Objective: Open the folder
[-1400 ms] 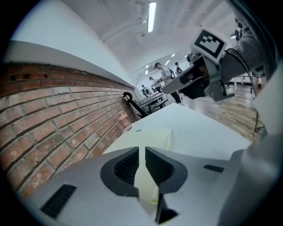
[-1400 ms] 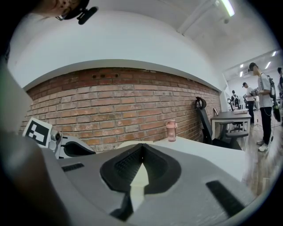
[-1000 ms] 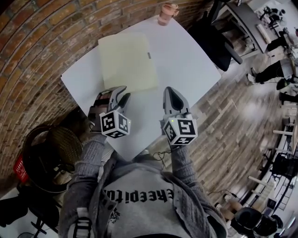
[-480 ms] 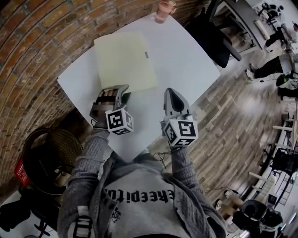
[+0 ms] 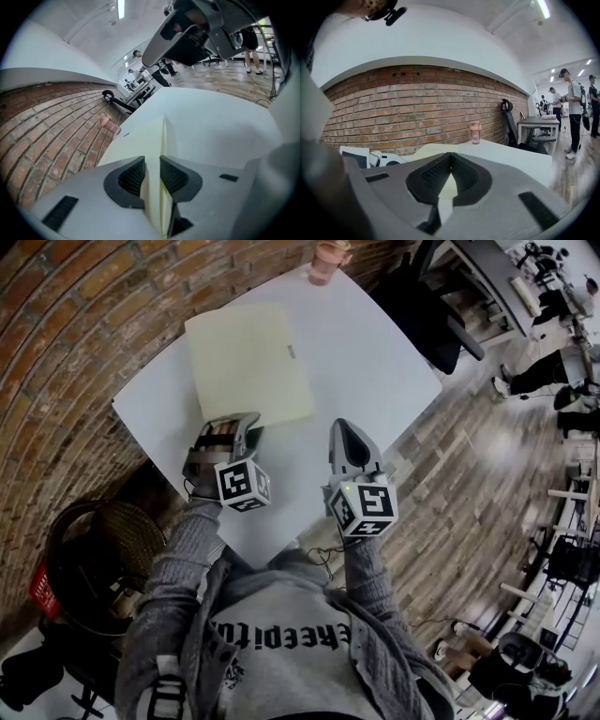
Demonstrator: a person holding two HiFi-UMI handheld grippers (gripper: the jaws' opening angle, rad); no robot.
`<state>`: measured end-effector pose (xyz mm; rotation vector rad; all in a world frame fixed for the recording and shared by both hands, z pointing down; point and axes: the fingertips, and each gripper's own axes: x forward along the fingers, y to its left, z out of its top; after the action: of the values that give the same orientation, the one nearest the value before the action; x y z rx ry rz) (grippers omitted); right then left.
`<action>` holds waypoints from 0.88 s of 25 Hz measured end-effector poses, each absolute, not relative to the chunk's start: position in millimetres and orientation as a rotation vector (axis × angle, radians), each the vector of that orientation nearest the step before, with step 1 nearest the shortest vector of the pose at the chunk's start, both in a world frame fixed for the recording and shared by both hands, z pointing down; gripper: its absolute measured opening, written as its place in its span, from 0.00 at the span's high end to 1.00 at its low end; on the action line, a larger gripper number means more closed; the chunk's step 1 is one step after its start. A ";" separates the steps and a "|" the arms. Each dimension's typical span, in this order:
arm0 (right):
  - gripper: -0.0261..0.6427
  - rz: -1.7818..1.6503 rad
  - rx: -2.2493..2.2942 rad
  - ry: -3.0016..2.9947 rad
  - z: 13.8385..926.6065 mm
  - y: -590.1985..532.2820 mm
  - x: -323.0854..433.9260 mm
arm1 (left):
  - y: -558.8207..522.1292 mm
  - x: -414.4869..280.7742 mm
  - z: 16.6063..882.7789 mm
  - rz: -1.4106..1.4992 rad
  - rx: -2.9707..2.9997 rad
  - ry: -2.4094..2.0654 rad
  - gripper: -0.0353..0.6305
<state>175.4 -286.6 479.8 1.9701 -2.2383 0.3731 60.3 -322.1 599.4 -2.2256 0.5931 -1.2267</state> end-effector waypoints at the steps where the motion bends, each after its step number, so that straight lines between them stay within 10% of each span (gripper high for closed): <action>1: 0.95 0.372 1.969 -2.239 479.5 -286.5 175.2 | -321.5 60.6 599.5 -1.227 -2.229 0.597 0.81; 22: 0.96 0.326 1.929 -2.306 459.8 -279.7 165.3 | -311.4 34.0 528.8 -0.873 -2.656 1.065 0.91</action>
<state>165.3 -279.7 459.8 1.9285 -2.3057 0.3263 34.0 -311.4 528.8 -2.6555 1.0653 -0.8734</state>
